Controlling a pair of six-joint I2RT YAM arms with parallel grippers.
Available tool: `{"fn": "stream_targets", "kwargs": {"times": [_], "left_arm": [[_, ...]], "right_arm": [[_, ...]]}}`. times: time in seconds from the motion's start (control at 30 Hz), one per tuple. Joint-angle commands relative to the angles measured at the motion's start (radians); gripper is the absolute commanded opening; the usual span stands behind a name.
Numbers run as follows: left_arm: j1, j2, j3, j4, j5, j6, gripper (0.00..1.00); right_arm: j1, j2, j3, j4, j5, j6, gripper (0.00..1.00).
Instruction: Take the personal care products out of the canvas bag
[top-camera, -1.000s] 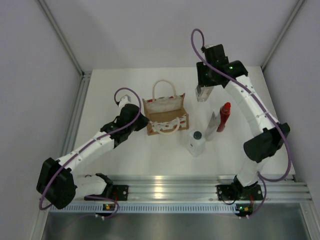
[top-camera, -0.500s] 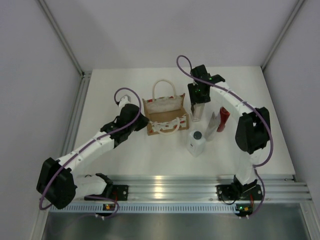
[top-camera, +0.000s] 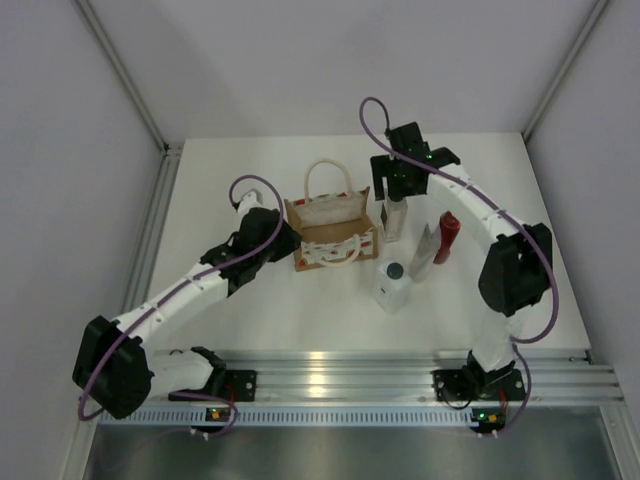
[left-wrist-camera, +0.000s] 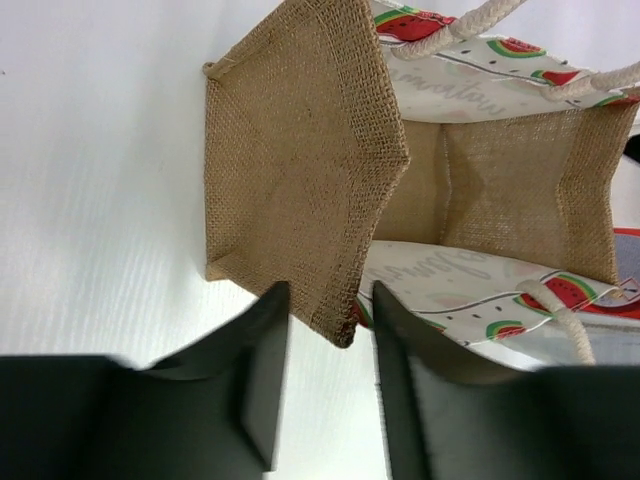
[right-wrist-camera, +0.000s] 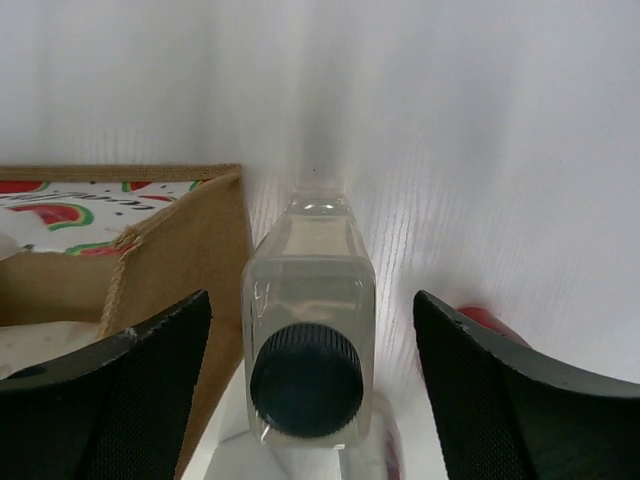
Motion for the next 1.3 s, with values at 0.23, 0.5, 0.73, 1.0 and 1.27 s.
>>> {"fn": "stream_targets", "kwargs": {"times": [0.23, 0.5, 0.73, 1.0, 1.27], "left_arm": [[-0.001, -0.059, 0.118, -0.024, 0.015, 0.14, 0.98], [-0.003, -0.136, 0.288, -0.245, -0.12, 0.331, 0.99], [-0.003, -0.291, 0.351, -0.501, -0.407, 0.433, 0.99], [-0.001, -0.565, 0.229, -0.544, -0.547, 0.571, 0.99], [-0.001, -0.717, 0.112, -0.538, -0.579, 0.49, 0.99]], "right_arm": [[-0.006, -0.4, -0.053, 0.076, 0.055, -0.006, 0.99], [-0.006, -0.711, -0.286, 0.078, 0.243, 0.005, 1.0], [-0.006, -1.016, -0.53, 0.073, 0.397, -0.013, 1.0], [-0.006, -1.224, -0.663, -0.006, 0.354, 0.002, 1.0], [-0.004, -1.348, -0.728, -0.026, 0.316, -0.033, 0.99]]}}
